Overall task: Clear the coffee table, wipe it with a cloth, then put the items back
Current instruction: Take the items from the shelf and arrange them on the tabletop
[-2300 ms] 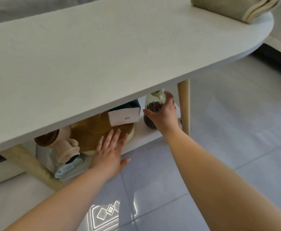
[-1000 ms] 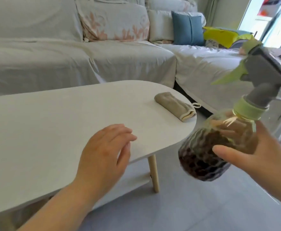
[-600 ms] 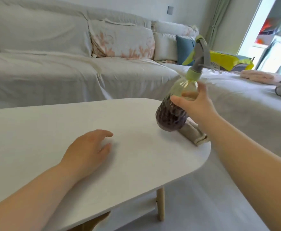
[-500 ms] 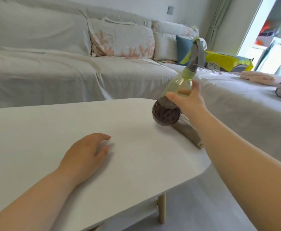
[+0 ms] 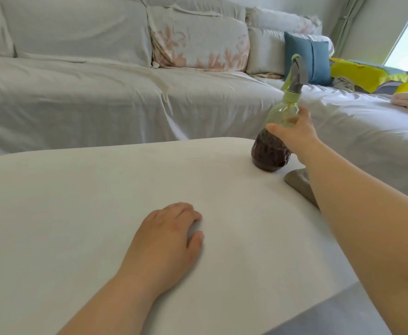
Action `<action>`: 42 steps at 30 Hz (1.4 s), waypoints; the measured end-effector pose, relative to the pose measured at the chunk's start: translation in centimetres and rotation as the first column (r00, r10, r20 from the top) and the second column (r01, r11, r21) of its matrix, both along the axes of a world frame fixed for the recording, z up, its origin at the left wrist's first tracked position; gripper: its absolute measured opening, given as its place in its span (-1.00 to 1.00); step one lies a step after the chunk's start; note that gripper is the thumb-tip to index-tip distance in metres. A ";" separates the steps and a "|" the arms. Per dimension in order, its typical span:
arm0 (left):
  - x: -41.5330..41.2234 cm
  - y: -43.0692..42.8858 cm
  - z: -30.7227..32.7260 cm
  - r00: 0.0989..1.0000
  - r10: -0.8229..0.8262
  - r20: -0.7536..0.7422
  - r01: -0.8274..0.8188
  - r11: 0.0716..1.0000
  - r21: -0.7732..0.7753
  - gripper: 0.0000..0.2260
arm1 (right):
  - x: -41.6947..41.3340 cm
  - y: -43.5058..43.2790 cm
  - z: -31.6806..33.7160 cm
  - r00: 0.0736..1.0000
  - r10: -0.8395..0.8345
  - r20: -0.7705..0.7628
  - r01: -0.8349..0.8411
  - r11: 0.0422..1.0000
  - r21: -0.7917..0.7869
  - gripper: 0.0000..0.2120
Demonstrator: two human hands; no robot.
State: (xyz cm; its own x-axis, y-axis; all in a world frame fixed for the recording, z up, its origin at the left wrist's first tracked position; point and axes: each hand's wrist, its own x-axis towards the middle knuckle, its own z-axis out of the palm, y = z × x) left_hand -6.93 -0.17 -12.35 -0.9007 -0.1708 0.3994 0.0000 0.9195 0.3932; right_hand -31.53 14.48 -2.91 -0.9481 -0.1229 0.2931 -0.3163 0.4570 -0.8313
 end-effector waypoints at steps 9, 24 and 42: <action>0.0 -0.2 0.3 1.000 -0.021 0.024 0.020 1.000 0.007 -0.67 | 1.9 1.1 -0.9 0.999 0.021 0.034 -0.024 0.996 0.092 -0.21; 6.6 8.0 2.5 0.943 -0.329 -0.052 0.296 0.901 -0.317 -0.76 | 21.7 11.7 -6.1 0.904 0.415 -0.107 -0.427 0.859 -0.281 -0.78; 10.6 3.5 -16.9 0.927 0.374 -0.004 -0.321 0.799 0.508 -0.80 | 23.3 1.6 -26.6 0.744 0.257 0.616 -0.111 0.958 -0.265 -0.54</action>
State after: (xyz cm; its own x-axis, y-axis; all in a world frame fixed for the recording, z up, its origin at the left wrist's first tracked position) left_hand 3.72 3.30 -29.27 -0.7032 -0.6615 0.2606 -0.2188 0.5501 0.8059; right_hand -8.21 16.13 -29.51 -0.8852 -0.3233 -0.3345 0.2612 0.2497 -0.9324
